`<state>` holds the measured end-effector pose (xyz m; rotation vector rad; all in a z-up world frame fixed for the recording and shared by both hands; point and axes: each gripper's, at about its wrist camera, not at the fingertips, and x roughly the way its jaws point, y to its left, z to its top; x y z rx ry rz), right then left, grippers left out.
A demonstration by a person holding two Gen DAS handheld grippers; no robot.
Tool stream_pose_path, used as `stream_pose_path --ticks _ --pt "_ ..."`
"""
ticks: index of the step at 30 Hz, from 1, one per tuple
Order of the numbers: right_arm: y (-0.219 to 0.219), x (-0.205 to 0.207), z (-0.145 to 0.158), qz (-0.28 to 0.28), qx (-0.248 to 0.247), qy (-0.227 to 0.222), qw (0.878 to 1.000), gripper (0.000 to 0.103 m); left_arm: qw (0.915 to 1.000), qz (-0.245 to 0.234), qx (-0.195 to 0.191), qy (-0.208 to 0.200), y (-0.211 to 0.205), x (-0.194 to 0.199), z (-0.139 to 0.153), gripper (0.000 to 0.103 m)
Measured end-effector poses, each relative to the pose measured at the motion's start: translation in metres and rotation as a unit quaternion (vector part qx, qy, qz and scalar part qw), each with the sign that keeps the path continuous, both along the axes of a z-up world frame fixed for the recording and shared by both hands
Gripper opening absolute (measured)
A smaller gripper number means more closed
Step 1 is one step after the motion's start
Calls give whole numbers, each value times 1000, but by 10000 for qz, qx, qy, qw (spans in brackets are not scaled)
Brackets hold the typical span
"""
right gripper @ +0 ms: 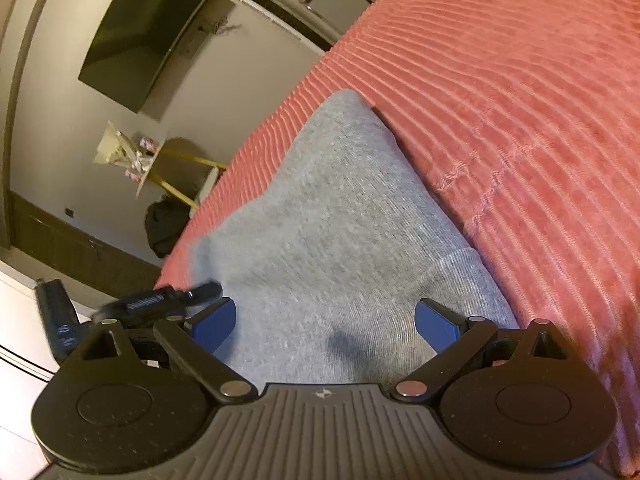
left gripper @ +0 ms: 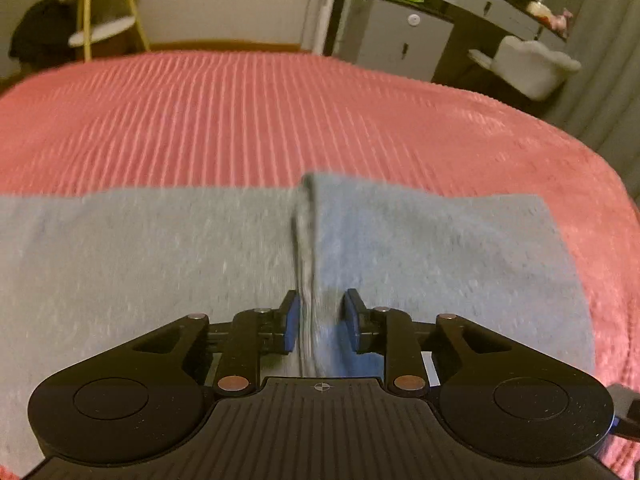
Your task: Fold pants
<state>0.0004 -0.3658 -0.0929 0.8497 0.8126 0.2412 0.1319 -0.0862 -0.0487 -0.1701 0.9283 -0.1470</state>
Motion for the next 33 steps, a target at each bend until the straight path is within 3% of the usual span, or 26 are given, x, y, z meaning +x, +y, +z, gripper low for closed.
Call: stream_pose_path --ticks 3,9,13,15,19,21,22,29,31,33 --pt "1 -2 4 -61 -86 -44 9999 97 9987 -13 -508 11 12 -25 0 42" --pt "6 2 5 12 -206 20 9998 97 9956 -43 -923 139 30 -72 -17 53" --pt "5 4 4 82 -195 102 9997 97 9875 233 -1557 21 41 -79 -43 60" --pt "2 2 2 41 -94 146 9998 97 9833 154 -1813 -38 44 -76 -44 61" --pt "0 -1 -2 -119 114 207 9996 97 9749 -135 -2221 1 43 -64 -44 59" --pt "4 -1 -2 -153 76 260 9995 97 9750 -170 -2215 -16 41 -59 -48 50" --pt "7 0 0 -123 6 286 9995 97 9772 -159 -2119 4 41 -59 -49 40" --pt "36 8 12 90 -985 391 9943 97 9771 -115 -2117 146 51 -58 -52 29" --pt "43 8 17 55 -1241 345 9916 91 9776 -126 -2096 142 52 -58 -51 27" --pt "50 9 22 -26 -1581 303 9870 68 9788 -139 -2037 146 51 -60 -49 26"
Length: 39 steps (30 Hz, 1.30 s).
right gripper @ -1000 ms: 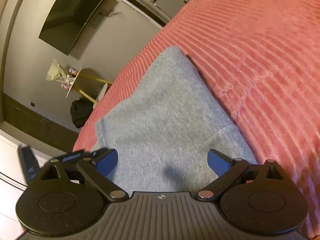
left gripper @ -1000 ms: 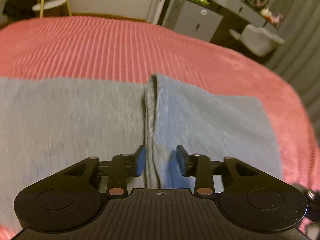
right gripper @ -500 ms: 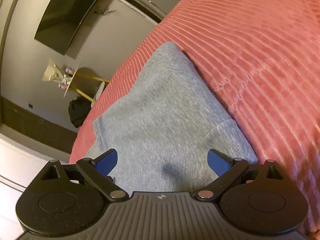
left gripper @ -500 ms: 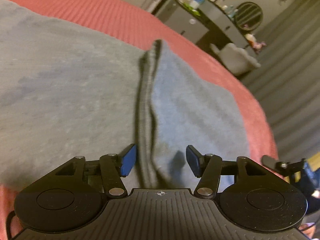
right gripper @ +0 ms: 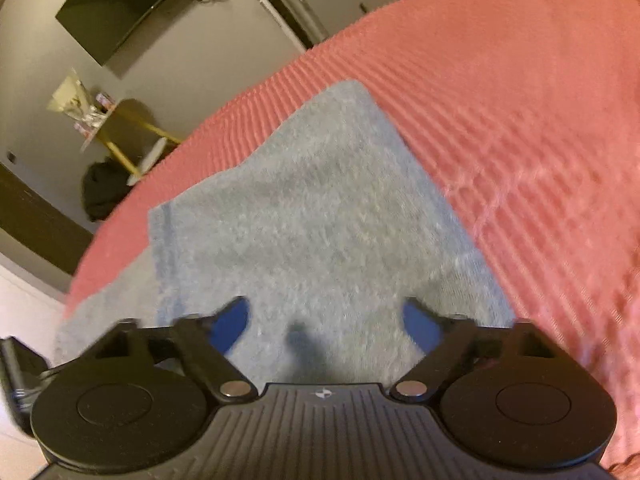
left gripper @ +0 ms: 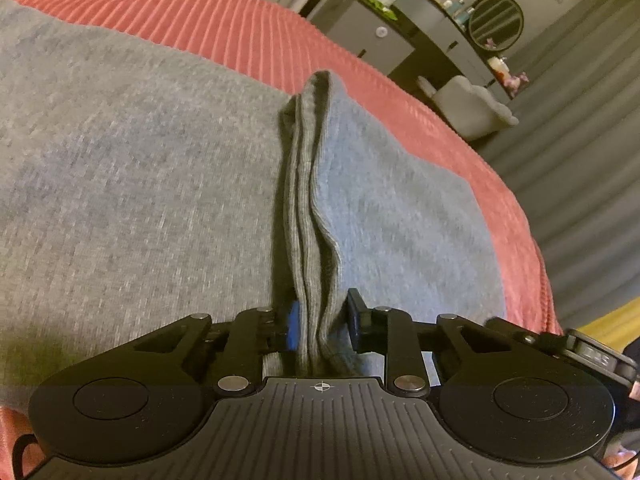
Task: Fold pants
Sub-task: 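Hold the crease with the left gripper while the right gripper smooths the pants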
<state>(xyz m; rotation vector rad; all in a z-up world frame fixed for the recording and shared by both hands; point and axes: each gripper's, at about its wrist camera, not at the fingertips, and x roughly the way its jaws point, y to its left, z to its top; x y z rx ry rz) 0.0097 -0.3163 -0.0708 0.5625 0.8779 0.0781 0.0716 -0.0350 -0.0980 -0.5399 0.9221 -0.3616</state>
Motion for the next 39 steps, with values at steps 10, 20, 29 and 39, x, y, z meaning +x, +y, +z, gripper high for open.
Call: stream_pose_path --ticks 10,20,29,39 --pt "19 58 4 132 -1231 -38 9923 46 9995 -98 274 -152 -4 -5 4 25" --pt "14 113 6 -157 -1739 -296 9842 45 9994 -122 128 -292 -1 -1 -5 35" --pt "20 30 11 -190 -839 -562 9947 90 9992 -37 -21 -396 2 -4 -7 22" --pt "18 -5 15 -687 -690 -844 9917 94 9988 126 -249 -390 16 -11 7 17"
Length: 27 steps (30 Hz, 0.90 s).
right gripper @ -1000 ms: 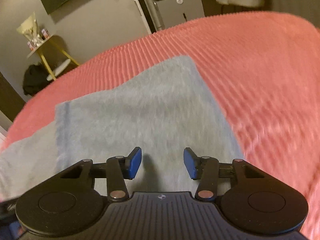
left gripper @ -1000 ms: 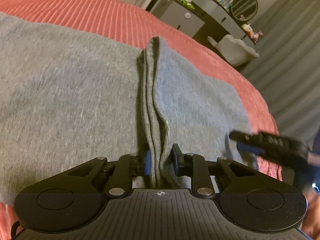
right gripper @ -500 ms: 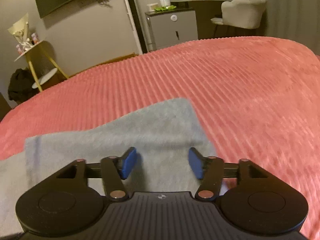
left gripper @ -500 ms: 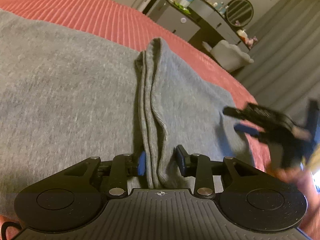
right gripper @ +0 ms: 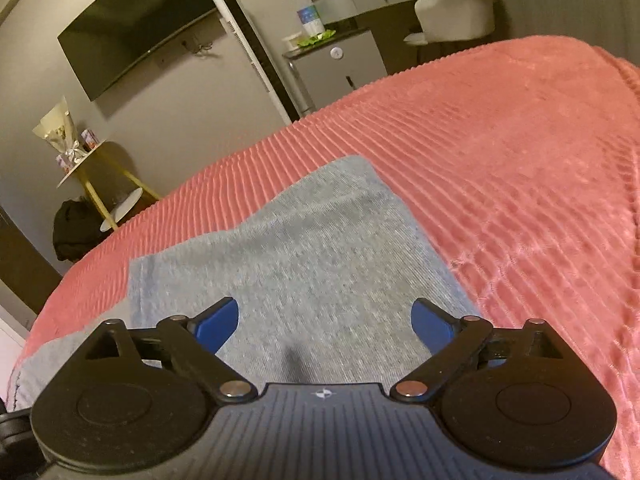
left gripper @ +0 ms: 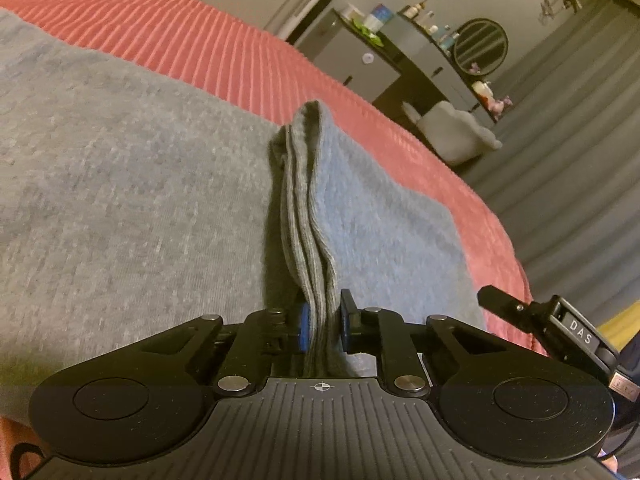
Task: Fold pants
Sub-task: 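Hold the crease with the left gripper while the right gripper smooths the pants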
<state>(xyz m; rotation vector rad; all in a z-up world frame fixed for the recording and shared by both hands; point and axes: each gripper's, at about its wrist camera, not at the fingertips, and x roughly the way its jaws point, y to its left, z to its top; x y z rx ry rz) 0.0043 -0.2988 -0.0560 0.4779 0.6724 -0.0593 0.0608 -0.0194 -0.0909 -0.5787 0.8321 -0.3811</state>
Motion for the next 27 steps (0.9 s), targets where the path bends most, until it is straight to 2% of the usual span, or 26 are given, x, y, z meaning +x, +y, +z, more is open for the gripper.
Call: stream_pose_path --ticks 4,7,11,13,17,20,25,27 --pt "8 5 3 -219 -358 -58 9991 94 10000 -18 16 29 2 -1 2 17" --pt "16 4 6 -28 -434 -306 9986 94 10000 -45 -9 33 3 -1 4 17" --pt "13 8 6 342 87 -438 9984 94 9999 -36 -36 126 2 3 6 17" --pt "10 14 5 356 174 -380 9985 98 9999 -41 -49 137 3 3 6 17" --pt "14 20 -3 223 -56 -76 9997 98 9999 -26 -8 140 4 3 9 17" --pt "13 21 -4 81 -256 -70 9996 98 9999 15 47 99 6 3 14 16" --pt "12 19 -8 253 -325 15 9992 98 9998 92 94 174 12 3 15 16" --pt "16 20 -8 345 -514 22 9981 98 9996 89 203 159 12 2 17 16"
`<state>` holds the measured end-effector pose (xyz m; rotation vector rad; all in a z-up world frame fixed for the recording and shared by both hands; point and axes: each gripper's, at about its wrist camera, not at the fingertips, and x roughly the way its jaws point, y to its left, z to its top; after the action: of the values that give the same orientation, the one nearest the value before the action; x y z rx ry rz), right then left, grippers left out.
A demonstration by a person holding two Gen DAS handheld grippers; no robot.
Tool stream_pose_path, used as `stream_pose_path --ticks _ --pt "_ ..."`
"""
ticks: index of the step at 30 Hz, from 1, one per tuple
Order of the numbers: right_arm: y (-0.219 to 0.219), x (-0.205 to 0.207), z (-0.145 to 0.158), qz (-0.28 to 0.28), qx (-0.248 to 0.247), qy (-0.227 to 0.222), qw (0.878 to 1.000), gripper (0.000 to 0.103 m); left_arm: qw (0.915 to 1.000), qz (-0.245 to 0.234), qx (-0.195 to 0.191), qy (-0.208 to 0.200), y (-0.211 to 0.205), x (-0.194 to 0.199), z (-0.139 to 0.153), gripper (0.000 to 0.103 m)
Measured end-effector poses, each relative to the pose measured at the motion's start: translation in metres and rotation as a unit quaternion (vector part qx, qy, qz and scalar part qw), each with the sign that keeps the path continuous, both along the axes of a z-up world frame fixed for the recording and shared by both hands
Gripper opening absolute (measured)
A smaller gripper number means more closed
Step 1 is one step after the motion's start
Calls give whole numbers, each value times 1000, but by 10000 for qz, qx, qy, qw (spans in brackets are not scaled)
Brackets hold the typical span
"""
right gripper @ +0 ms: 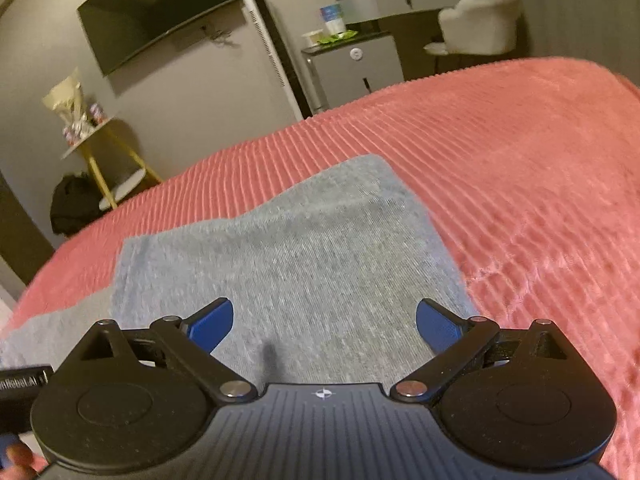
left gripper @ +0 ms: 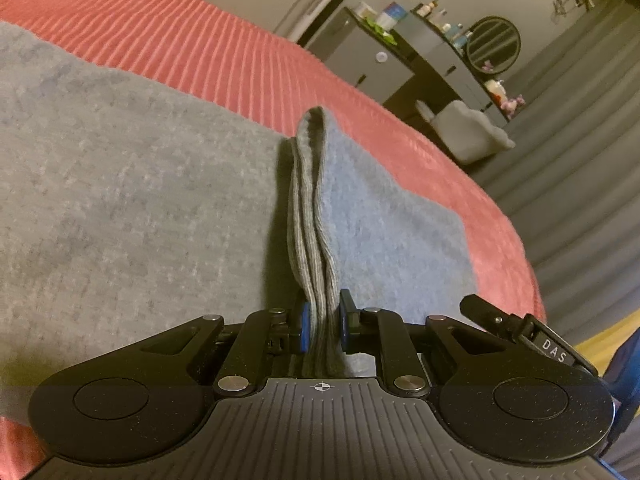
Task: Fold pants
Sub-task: 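Hold the crease with the left gripper while the right gripper smooths the pants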
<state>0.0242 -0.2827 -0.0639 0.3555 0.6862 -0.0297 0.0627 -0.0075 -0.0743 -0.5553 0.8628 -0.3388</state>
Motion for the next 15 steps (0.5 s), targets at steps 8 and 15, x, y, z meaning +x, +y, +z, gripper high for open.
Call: stream_pose_path --ticks 8,15 --pt "14 2 3 368 -438 90 9983 98 10000 9 51 -71 3 -4 9 17" --pt "14 6 -1 393 -560 239 9974 98 10000 27 91 2 3 -3 6 17"
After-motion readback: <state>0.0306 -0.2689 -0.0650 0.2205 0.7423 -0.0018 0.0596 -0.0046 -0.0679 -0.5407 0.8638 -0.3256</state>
